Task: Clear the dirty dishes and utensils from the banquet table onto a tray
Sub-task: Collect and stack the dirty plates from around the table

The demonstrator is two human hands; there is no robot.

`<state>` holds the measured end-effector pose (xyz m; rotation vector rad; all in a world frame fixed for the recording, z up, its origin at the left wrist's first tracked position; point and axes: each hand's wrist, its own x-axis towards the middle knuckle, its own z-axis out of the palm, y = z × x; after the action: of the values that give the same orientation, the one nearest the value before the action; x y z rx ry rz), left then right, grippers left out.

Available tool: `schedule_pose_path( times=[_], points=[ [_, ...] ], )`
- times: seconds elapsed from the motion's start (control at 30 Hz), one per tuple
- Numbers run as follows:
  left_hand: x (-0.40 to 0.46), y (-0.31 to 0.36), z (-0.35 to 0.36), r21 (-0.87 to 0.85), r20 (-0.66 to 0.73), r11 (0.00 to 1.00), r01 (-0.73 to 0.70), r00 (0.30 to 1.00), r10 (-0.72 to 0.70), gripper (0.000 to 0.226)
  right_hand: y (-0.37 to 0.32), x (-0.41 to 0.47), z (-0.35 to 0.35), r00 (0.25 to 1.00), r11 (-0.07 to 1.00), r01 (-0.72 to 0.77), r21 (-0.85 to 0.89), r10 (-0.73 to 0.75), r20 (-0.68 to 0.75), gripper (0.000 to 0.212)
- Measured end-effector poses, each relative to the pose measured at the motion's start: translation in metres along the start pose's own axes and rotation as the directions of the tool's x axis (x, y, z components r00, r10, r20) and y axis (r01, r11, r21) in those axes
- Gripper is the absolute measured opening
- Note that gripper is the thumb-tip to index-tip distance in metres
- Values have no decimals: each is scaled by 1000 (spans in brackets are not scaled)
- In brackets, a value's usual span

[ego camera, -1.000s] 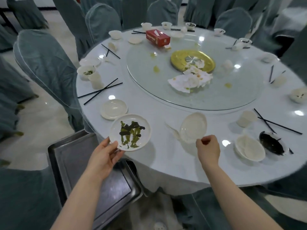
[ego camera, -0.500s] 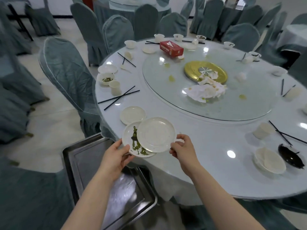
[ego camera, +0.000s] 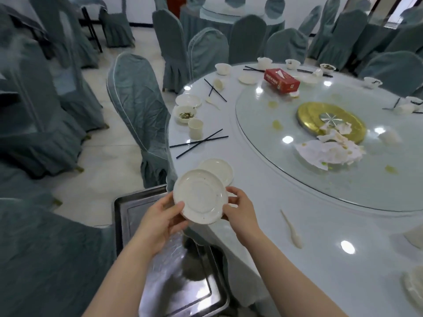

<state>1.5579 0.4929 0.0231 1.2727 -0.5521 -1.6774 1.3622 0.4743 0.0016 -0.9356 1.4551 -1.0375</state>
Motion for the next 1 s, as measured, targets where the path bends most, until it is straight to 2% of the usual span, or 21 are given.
schedule_pose_path(
  times=[0.1,0.2,0.33,0.5,0.57,0.63,0.8,0.87,1.0],
  points=[
    [13,0,-1,-13,-139,999,-49,989,47,52,3,27,3,996,1000,-29,5,29,85,32],
    [20,-2,-4,-50,-251,996,-81,966,66,53,12,61,-3,982,991,-126,-34,130,136,18],
    [20,-8,-14,-119,-398,985,-126,915,69,53,31,107,-14,946,952,-291,-91,301,119,11],
    [1,-17,-23,-173,-546,971,-166,836,46,48,43,158,-9,920,915,-381,-129,389,42,31],
    [-12,-21,-28,-184,-592,964,-190,805,45,44,46,171,-6,917,907,-394,-149,399,2,28],
    [-27,-27,-35,-197,-633,955,-222,772,49,44,46,176,-4,916,899,-396,-188,401,-13,16],
    [-61,-39,-49,-195,-679,940,-280,730,77,42,40,152,2,940,894,-287,-343,331,79,13],
    [-75,-40,-55,-188,-687,935,-301,720,93,43,37,131,14,943,910,-249,-331,306,132,14],
    [-115,-45,-73,-147,-708,928,-342,692,143,48,27,74,51,912,948,-250,-197,299,280,10]
  ],
)
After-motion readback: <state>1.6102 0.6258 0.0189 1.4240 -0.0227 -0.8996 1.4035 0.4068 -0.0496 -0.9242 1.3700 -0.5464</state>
